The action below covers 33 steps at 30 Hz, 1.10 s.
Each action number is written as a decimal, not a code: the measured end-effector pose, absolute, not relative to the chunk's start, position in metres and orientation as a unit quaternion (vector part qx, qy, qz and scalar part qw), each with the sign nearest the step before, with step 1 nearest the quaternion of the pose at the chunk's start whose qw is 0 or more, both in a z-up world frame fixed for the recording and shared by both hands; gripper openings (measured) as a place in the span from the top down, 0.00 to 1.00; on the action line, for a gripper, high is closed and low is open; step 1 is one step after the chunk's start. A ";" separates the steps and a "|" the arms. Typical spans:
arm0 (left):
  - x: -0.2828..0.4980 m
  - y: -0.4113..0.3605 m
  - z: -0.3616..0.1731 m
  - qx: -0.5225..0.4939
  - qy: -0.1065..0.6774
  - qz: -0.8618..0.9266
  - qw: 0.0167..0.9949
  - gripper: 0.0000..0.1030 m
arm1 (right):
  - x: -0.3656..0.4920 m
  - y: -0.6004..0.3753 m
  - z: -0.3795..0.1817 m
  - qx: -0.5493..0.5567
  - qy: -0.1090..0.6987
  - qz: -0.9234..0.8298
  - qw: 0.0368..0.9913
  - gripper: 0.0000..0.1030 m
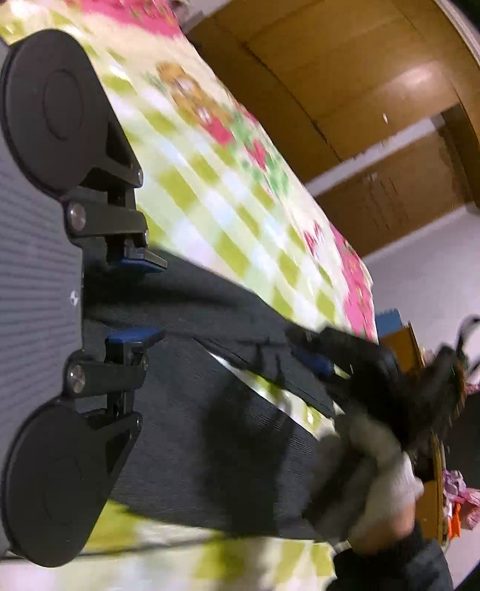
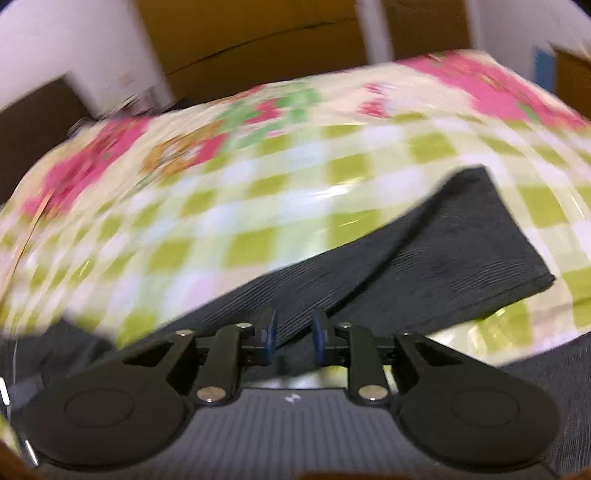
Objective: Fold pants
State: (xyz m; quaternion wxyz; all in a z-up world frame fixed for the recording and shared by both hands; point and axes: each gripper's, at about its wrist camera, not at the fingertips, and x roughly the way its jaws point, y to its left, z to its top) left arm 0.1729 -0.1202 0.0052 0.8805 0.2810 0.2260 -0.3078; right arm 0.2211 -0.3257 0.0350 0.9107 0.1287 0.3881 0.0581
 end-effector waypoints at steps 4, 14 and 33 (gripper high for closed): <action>0.196 -0.156 -0.006 0.263 0.238 -0.323 0.877 0.56 | 0.265 -0.368 0.020 0.192 0.383 0.015 0.904 0.75; 0.186 -0.165 -0.006 0.277 0.253 -0.312 0.873 0.55 | 0.298 -0.411 -0.008 0.322 0.364 -0.006 0.874 0.82; 0.206 -0.173 -0.012 0.256 0.276 -0.304 0.875 0.50 | 0.327 -0.415 -0.003 0.317 0.370 -0.028 0.873 0.95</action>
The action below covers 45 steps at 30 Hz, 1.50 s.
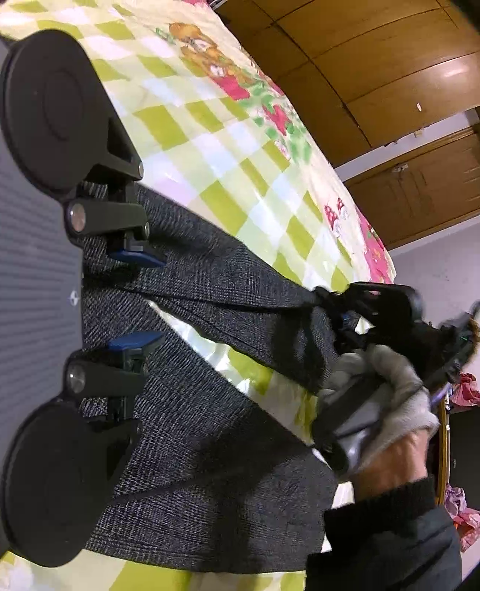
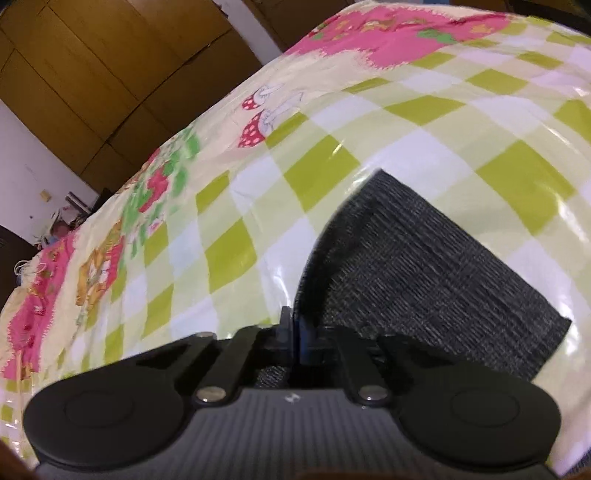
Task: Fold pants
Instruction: 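Grasp a trouser leg hem with the right tool and lift it, then close the left tool on the other leg while the right tool holds the hem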
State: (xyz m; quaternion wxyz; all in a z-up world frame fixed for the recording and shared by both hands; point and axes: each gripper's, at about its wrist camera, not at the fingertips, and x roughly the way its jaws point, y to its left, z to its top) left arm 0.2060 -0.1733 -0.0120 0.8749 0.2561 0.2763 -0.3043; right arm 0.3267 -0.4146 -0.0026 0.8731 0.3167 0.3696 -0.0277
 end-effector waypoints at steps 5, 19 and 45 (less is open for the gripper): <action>0.188 -0.169 0.030 0.255 0.232 -0.295 0.891 0.50 | 0.300 -0.420 0.052 0.357 0.297 0.047 0.885 0.96; 0.108 -0.212 0.013 0.284 0.260 -0.399 0.832 0.40 | 0.067 -0.492 0.044 0.445 0.232 0.022 0.865 0.95; 0.103 -0.288 -0.019 0.361 0.176 -0.320 0.858 0.38 | 0.068 -0.516 0.005 0.527 0.220 0.036 0.820 0.94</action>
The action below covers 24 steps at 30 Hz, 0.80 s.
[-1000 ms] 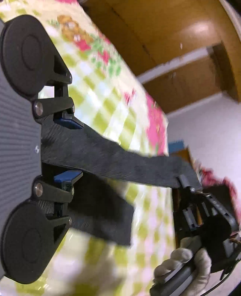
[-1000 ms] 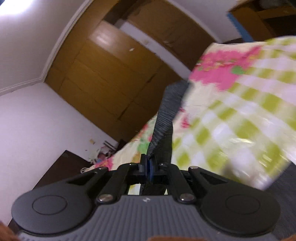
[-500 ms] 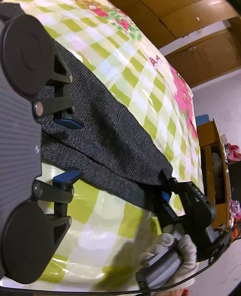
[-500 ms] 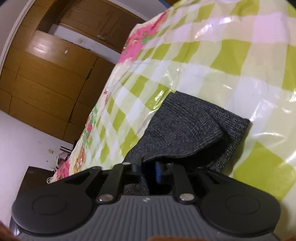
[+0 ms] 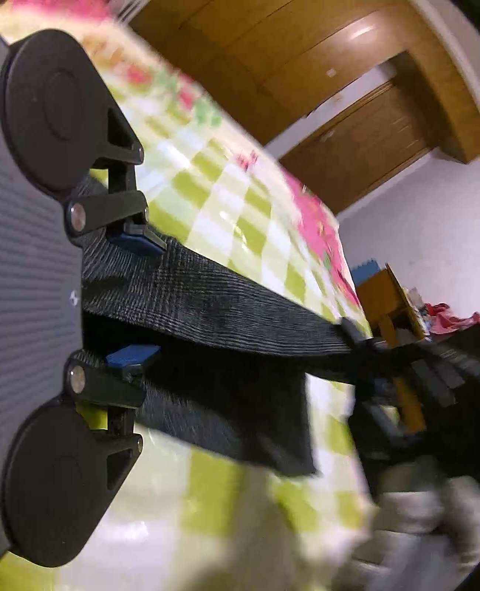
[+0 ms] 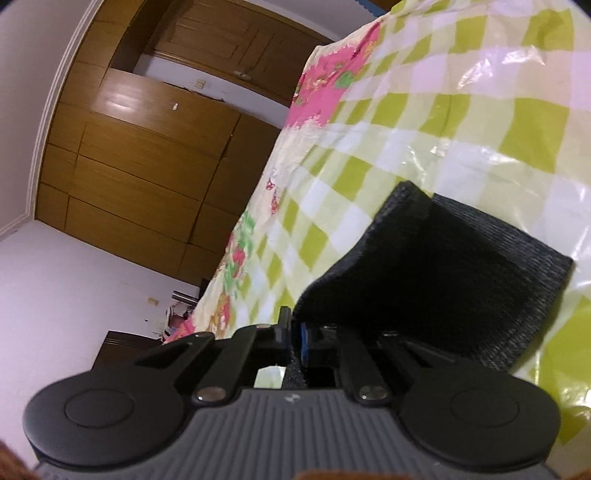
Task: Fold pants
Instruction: 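Close the left tool on the other leg while the right tool holds the hem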
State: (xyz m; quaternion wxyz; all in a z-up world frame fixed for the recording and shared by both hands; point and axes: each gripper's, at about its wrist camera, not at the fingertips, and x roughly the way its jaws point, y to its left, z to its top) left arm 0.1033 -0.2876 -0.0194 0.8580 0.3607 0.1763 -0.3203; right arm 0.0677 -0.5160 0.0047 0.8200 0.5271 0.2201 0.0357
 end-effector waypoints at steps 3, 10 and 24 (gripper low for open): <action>0.117 -0.289 -0.027 0.355 0.217 -0.311 0.855 0.74 | 0.068 -0.517 0.007 0.528 0.216 0.038 0.821 0.94; 0.125 -0.276 -0.021 0.325 0.262 -0.329 0.847 0.81 | 0.068 -0.524 -0.026 0.519 0.258 -0.010 0.815 0.88; 0.120 -0.249 0.054 0.302 0.210 -0.333 0.868 0.82 | 0.091 -0.531 0.032 0.528 0.152 0.072 0.833 0.95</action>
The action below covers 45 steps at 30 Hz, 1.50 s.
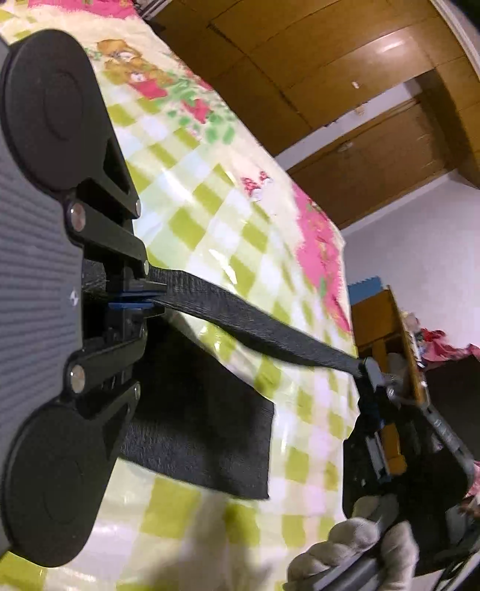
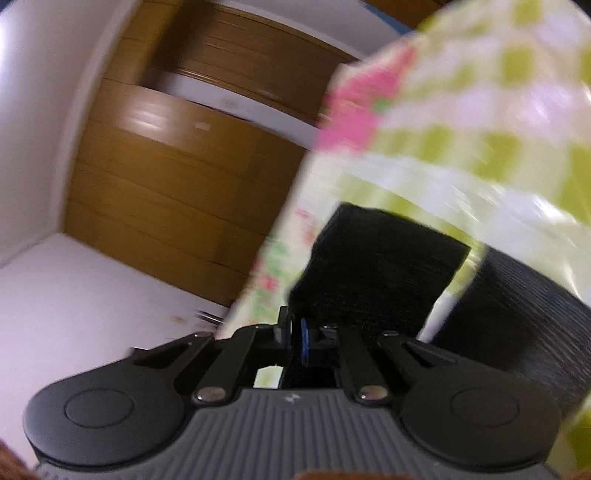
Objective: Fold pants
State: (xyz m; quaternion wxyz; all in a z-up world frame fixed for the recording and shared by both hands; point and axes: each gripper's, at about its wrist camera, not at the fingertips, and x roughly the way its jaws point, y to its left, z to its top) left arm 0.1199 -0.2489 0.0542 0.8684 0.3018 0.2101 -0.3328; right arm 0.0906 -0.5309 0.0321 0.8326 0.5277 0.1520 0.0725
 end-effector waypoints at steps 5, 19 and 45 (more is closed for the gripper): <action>0.098 -0.269 0.008 0.328 0.253 -0.386 0.824 0.82 | 0.056 -0.540 0.008 0.522 0.169 0.035 0.835 0.94; 0.085 -0.260 0.000 0.312 0.246 -0.376 0.837 0.73 | 0.047 -0.543 -0.064 0.562 0.247 -0.051 0.788 0.77; 0.076 -0.165 -0.038 0.405 0.256 -0.230 0.847 0.52 | 0.098 -0.522 -0.021 0.548 0.223 0.013 0.806 0.93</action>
